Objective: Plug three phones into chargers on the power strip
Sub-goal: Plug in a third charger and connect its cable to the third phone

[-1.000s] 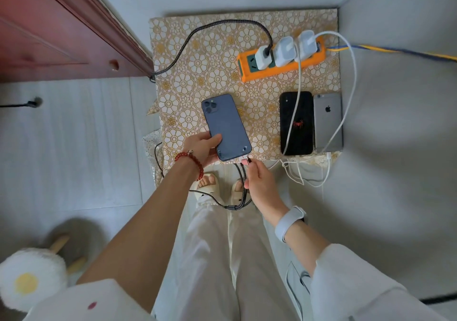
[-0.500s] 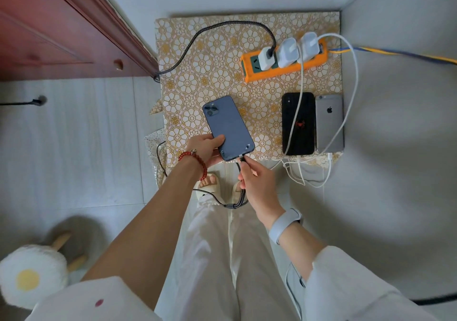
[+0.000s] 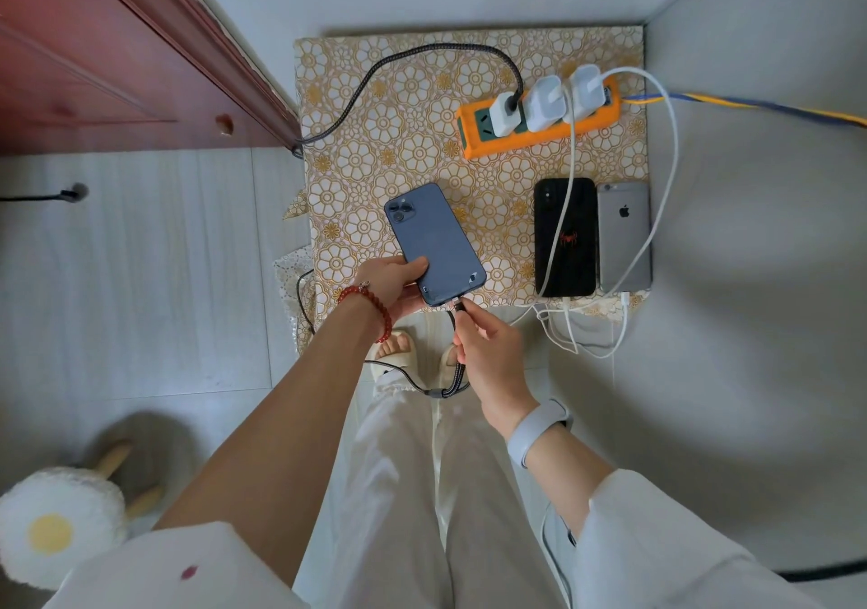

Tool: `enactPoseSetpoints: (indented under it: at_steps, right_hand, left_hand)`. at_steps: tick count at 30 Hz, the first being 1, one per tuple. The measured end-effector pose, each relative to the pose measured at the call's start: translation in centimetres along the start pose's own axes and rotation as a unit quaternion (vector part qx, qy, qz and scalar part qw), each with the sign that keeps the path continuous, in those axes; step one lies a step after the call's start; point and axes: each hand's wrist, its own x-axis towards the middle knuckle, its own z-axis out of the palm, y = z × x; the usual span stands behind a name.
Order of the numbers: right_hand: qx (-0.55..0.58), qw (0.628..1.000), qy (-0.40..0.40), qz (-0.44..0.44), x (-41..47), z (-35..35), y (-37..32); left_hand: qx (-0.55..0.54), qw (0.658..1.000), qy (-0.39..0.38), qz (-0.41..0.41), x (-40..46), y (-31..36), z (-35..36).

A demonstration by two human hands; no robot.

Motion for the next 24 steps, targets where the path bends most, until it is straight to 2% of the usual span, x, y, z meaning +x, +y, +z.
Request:
enactPoseSetpoints:
  at_steps: [12,15,24]
  right_hand:
    - [0.019,0.999,-0.007,0.049,0.2,-0.3,-0.6]
    - [0.065,0.995,-0.015,0.070,0.4,-0.7,-1.0]
    - [0.026,0.999,0.014,0.033,0.0,-0.4,-0.9]
  left_hand:
    - [-0.006,1.000,-0.005,0.009,0.6,-0.3,-0.3]
    - [-0.013,1.000,-0.008,0.005,0.5,-0.3,-0.2]
    - [-0.016,1.000,-0.010,0.000,0.1,0.0,0.7]
